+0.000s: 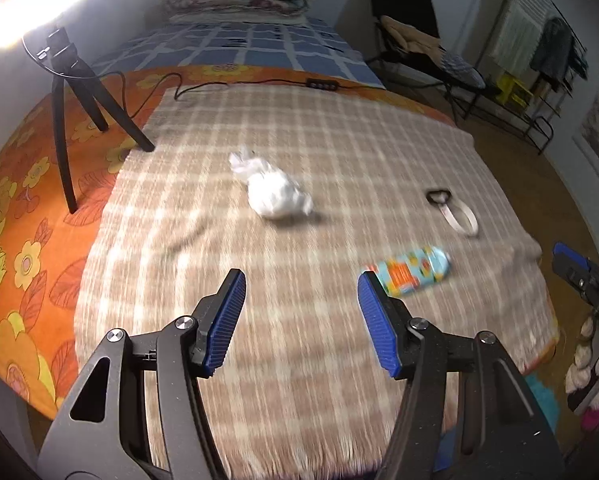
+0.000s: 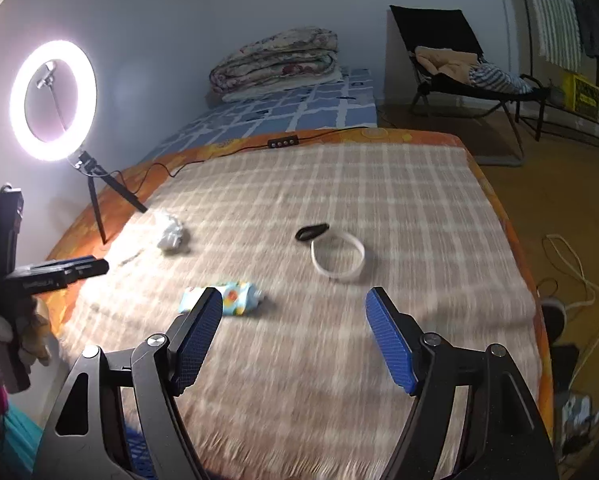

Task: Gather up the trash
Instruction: 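Move both tools back over the cloth toward the tissue and rubber band, then grasp the white rubber band with the right gripper while the left grasps the white tissue, then carry the band and tissue over the blue basket and open both grippers to drop them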

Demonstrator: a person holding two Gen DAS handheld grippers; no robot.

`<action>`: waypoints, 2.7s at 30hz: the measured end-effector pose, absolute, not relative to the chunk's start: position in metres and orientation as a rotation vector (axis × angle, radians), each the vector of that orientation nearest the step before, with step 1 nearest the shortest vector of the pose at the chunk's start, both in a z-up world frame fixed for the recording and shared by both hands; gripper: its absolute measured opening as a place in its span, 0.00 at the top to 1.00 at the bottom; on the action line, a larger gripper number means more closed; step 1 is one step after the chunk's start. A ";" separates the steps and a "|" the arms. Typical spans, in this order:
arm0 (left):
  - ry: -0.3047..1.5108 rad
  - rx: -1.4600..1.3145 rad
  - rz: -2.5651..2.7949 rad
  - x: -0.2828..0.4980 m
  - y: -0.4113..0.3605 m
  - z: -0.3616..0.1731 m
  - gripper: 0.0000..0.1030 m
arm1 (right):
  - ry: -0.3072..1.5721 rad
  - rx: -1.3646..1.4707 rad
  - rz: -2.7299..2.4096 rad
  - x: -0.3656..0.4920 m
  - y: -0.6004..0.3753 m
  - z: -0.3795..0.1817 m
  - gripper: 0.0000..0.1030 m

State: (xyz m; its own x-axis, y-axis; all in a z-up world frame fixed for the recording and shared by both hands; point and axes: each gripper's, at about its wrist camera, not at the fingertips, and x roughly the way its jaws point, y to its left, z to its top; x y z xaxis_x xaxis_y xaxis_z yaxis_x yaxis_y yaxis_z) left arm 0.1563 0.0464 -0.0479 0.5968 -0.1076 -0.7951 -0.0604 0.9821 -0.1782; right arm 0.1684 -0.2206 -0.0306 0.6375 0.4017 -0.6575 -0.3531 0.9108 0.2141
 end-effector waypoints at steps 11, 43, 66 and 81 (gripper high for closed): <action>0.975 -0.307 0.012 0.222 0.072 -0.074 0.42 | 0.948 0.101 0.540 0.269 -0.201 -0.047 0.28; 1.031 -0.324 0.028 0.276 0.083 -0.110 0.57 | 1.192 0.174 0.500 0.356 -0.199 -0.109 0.85; 0.952 -0.286 0.002 0.250 0.079 -0.077 0.78 | 1.046 0.155 0.543 0.322 -0.179 -0.061 0.96; 0.874 -0.237 -0.094 0.160 0.058 -0.025 0.78 | 0.950 0.056 0.654 0.213 -0.160 -0.014 0.96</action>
State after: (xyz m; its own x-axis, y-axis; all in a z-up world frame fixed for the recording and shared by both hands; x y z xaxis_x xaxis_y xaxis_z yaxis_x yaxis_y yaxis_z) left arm 0.1600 0.0577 -0.0255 0.6394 -0.1782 -0.7480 -0.0150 0.9697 -0.2439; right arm 0.2134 -0.1602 -0.0136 0.4053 0.5422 -0.7361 -0.4945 0.8072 0.3223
